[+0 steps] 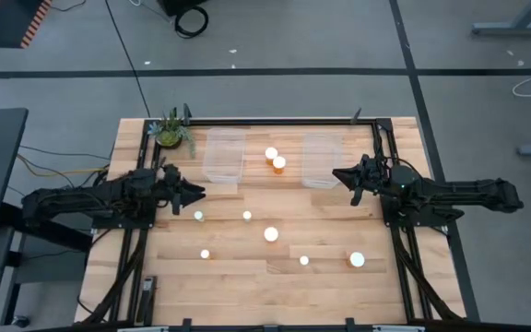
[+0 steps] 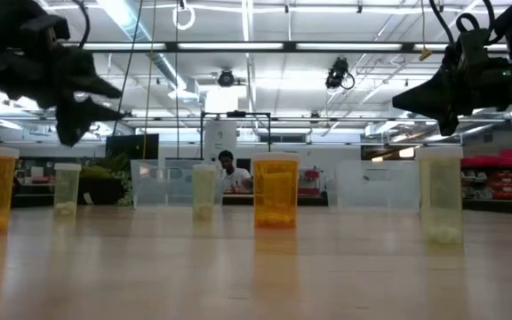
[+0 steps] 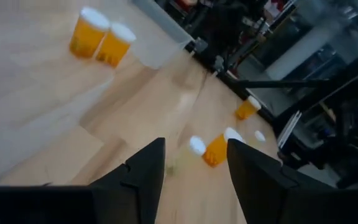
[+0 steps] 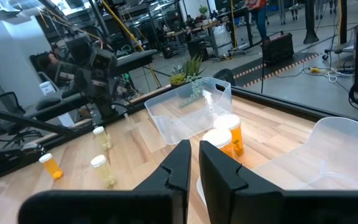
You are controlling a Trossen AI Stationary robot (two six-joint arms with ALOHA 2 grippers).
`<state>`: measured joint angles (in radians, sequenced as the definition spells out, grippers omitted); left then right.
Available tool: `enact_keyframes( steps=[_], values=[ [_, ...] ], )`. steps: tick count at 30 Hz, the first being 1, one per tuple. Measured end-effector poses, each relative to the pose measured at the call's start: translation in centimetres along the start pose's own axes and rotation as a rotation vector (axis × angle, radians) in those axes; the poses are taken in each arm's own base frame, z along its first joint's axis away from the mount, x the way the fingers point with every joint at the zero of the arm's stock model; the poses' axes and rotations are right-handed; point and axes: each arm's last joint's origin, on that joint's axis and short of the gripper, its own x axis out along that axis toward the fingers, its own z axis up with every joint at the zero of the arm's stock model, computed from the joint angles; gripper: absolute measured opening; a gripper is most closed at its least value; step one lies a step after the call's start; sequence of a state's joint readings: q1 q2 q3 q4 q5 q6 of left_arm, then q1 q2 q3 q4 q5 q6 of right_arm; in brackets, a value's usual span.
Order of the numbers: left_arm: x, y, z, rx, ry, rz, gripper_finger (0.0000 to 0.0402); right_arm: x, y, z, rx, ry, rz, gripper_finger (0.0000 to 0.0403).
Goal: Pick and place medicine bottles into bin by pill shape (circle, oval)
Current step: Put the left small yellow pill bottle into the left transparent bin
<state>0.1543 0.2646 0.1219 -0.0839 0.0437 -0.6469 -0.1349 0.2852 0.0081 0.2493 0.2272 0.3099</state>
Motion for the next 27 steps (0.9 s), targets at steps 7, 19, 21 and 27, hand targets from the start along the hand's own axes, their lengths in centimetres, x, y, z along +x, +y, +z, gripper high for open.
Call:
enact_keyframes(
  steps=[7, 19, 21, 27],
  values=[
    [0.4, -1.6, 2.2, 0.128, 0.182, 0.131, 0.0173, 0.0, 0.0, 0.0, 0.0, 0.0, 0.0, 0.0039],
    [1.1, -3.0, 4.0, 0.103, 0.526, 0.334, 0.0196, 0.0, 0.0, -0.1, -0.002, 0.009, -0.003, 0.0039],
    [1.5, -3.4, 4.2, 0.106, 0.572, 0.344, 0.0201, 0.0, 0.0, -0.1, -0.003, 0.011, -0.004, 0.0039],
    [2.8, -5.3, 4.9, 0.149, 0.736, 0.395, 0.0198, 0.0, 0.0, -0.2, -0.004, 0.016, -0.005, 0.0039]
  ],
)
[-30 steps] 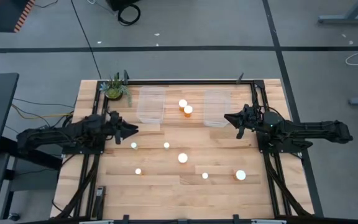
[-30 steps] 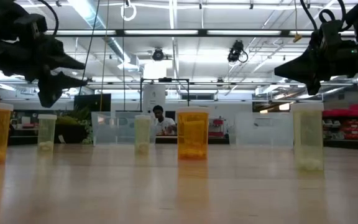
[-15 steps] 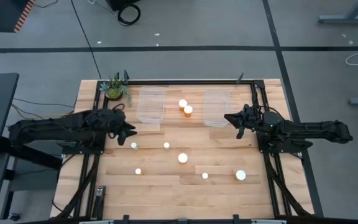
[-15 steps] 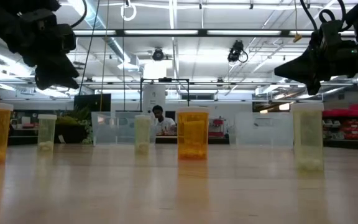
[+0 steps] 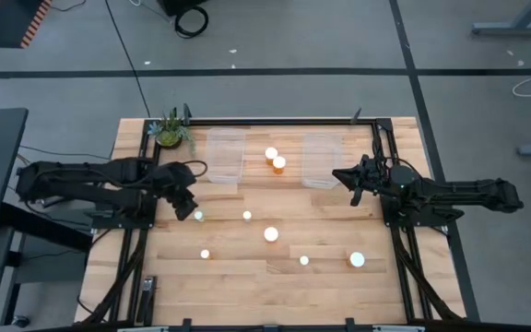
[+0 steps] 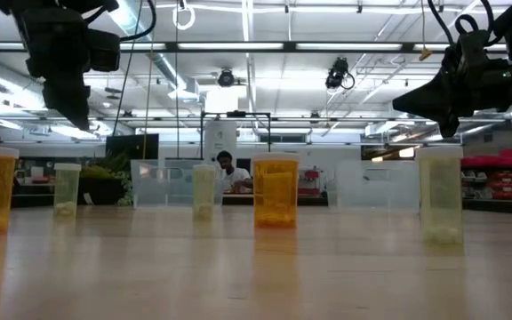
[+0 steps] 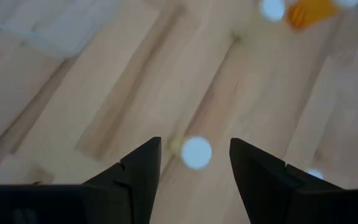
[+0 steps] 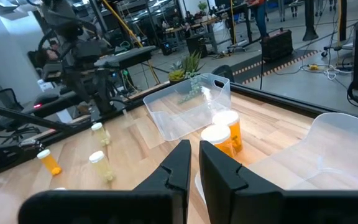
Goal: Pick and place medicine bottles into bin by pill shape (circle, oval)
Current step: Put the left small yellow pill bottle into the left transparent bin
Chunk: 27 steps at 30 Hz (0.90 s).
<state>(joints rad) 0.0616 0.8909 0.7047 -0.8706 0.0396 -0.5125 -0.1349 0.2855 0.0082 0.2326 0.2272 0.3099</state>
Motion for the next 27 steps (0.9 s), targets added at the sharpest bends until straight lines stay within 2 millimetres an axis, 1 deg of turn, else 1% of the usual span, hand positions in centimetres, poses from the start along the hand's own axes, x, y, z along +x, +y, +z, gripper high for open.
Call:
enact_keyframes(
  steps=[6, 11, 15, 19, 22, 27],
  values=[
    [-0.5, -1.9, 1.2, 0.025, 0.119, 0.058, 0.0194, 0.0, 0.0, 0.0, -0.001, 0.003, -0.001, 0.0039],
    [-1.1, -3.5, 2.3, 0.036, 0.149, 0.06, 0.02, 0.0, 0.0, -0.1, -0.003, 0.011, -0.004, 0.0039],
    [-1.3, -4.4, 2.7, 0.058, 0.162, 0.054, 0.0198, 0.0, -0.1, -0.2, -0.004, 0.016, -0.006, 0.0039],
    [-1.3, -4.9, 2.4, 0.01, 0.167, 0.045, 0.019, 0.0, -0.1, -0.2, -0.004, 0.017, -0.006, 0.0039],
    [-1.2, -4.8, 2.1, -0.014, 0.182, 0.056, 0.0189, 0.0, -0.1, -0.2, -0.004, 0.017, -0.005, 0.0039],
    [-1.1, -4.7, 1.3, 0.017, 0.254, 0.125, 0.0208, 0.0, -0.1, -0.2, -0.004, 0.017, -0.006, 0.0039]
  ],
)
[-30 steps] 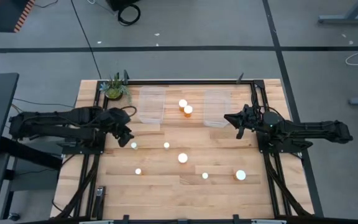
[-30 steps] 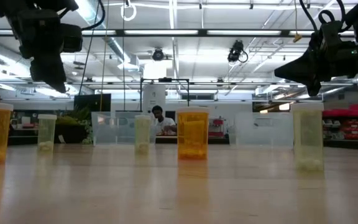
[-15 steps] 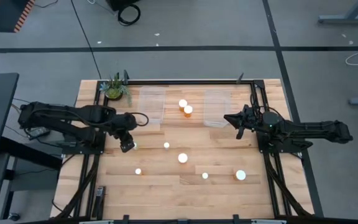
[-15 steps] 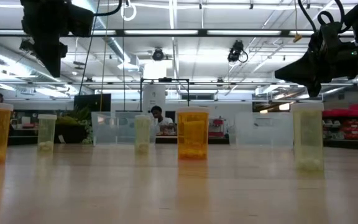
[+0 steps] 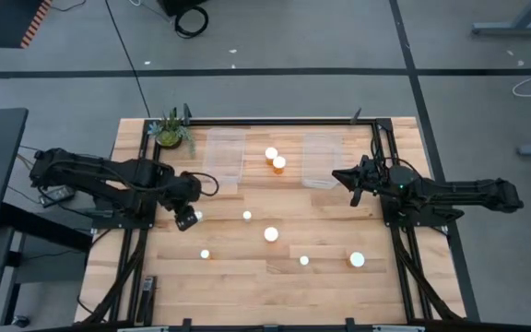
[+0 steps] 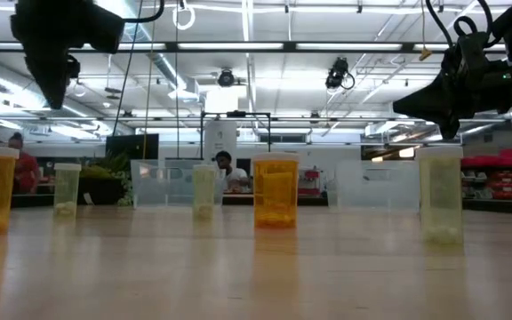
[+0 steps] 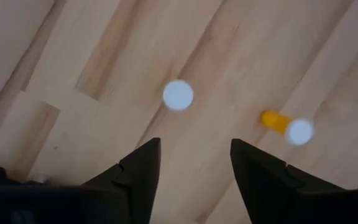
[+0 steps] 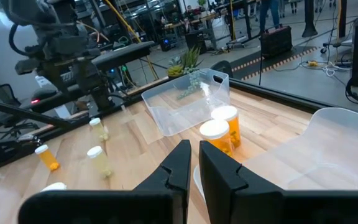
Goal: Pick and place medicine bottles into bin by pill shape (circle, oval)
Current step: Put the left small yellow pill bottle into the left transparent bin
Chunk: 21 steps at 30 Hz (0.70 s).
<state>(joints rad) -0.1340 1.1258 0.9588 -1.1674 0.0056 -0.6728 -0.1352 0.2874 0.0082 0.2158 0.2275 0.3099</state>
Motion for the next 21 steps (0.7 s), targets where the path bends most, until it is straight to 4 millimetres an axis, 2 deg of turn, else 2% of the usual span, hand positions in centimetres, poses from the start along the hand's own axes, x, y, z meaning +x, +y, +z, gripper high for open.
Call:
enact_keyframes(
  steps=[10, 21],
  values=[
    [3.1, -2.0, 0.0, 0.255, 0.143, 0.117, 0.0258, 0.0, 0.0, 0.0, 0.0, 0.001, 0.0, 0.0039],
    [5.9, -3.0, 0.6, 0.322, 0.22, 0.215, 0.0251, 0.0, 0.0, -0.1, -0.001, 0.006, -0.002, 0.0039]
  ],
)
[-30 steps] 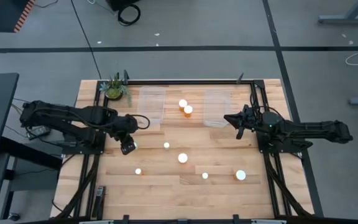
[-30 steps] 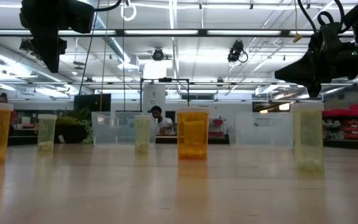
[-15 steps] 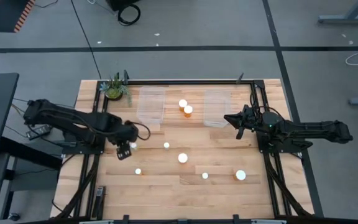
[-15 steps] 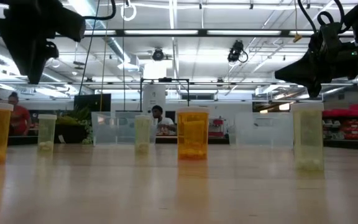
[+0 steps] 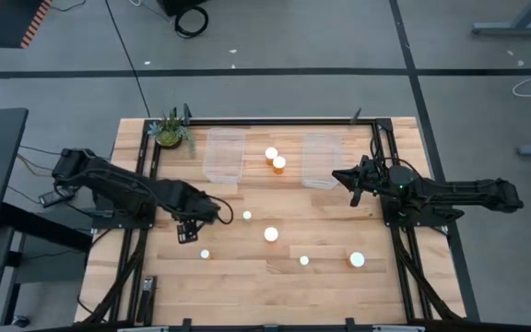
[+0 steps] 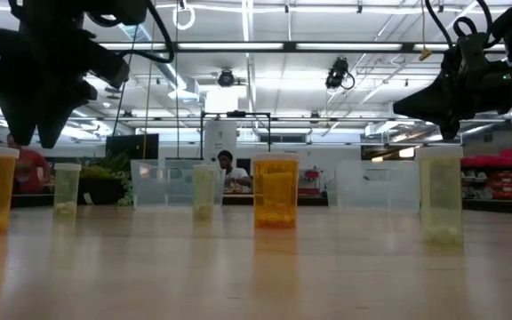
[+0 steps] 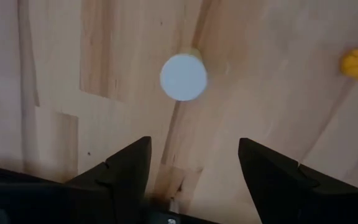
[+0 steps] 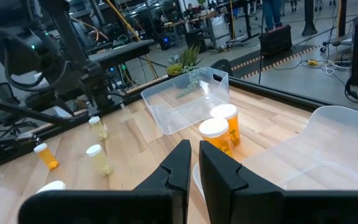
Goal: Pick and place medicine bottles into bin by pill shape (circle, oval)
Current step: Put the left small yellow pill bottle into the left transparent bin
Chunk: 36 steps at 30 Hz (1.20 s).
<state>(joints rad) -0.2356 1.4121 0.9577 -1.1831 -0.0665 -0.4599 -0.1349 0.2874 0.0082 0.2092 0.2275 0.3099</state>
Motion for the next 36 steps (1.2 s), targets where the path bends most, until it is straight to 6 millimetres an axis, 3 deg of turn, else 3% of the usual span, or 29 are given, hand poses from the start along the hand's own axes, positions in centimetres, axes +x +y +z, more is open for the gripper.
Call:
enact_keyframes(
  steps=[9, 21, 36],
  values=[
    [1.6, 0.1, -0.6, -0.077, 0.005, 0.025, 0.0242, 0.0, 0.0, 0.0, 0.0, -0.001, 0.0, 0.0039],
    [4.9, 0.1, -1.2, -0.134, -0.196, -0.033, 0.0233, 0.0, 0.0, 0.0, 0.0, 0.002, 0.0, 0.0039],
    [5.0, 0.2, -0.1, -0.194, -0.285, -0.077, 0.0222, 0.0, 0.0, 0.0, -0.001, 0.003, -0.001, 0.0039]
  ],
)
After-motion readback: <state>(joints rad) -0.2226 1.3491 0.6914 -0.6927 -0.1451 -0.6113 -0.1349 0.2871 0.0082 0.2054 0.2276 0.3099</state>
